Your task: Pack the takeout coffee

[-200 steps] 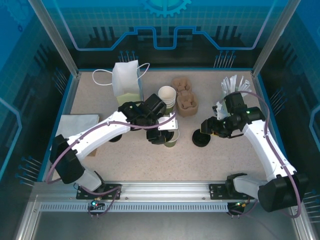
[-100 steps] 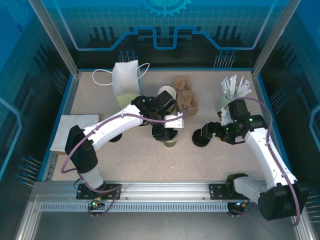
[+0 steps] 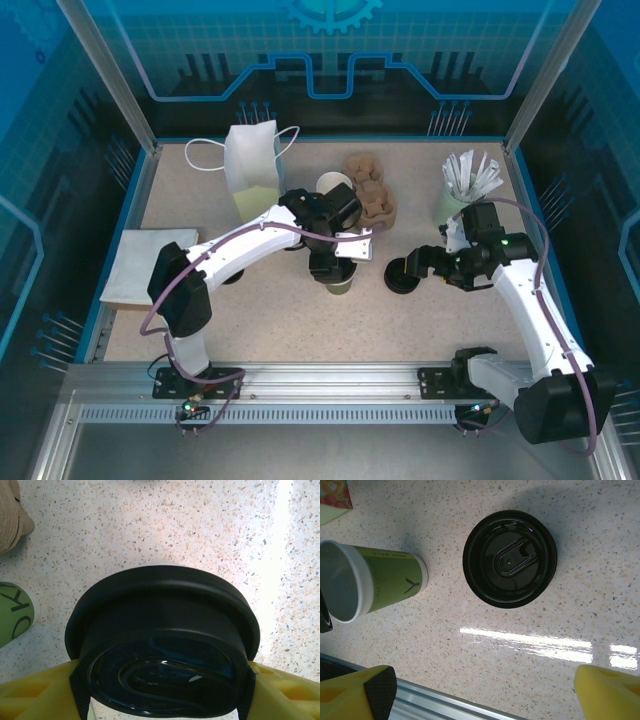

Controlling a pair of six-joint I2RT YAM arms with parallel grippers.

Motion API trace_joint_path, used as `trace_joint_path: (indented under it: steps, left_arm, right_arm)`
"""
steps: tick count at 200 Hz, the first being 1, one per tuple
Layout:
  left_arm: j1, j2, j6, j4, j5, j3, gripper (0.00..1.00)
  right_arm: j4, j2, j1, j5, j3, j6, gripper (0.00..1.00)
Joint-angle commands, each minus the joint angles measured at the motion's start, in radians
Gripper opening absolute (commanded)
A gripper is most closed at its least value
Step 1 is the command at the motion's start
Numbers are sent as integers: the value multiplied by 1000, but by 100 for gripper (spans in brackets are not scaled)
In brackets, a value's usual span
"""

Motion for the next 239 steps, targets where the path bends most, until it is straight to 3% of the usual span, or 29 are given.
trace_joint_path:
  steps: [1,108,137,239]
  left_arm:
    - [-7,10,19,-43,-20,37,72]
    - [-18,17,34,-102,-76,85,72]
    - [-18,24,36,-109,-86,82,72]
    - [-22,75,35,-137,-72,111,72]
  right_arm:
    - [7,-12,-17,-12,-15,-17,94]
    - [17,-10,-30,-17,-35,-21,94]
    - [11,-12,-36,-3,-40,-27,99]
    - [6,-24,-50,-6,-52,-38,99]
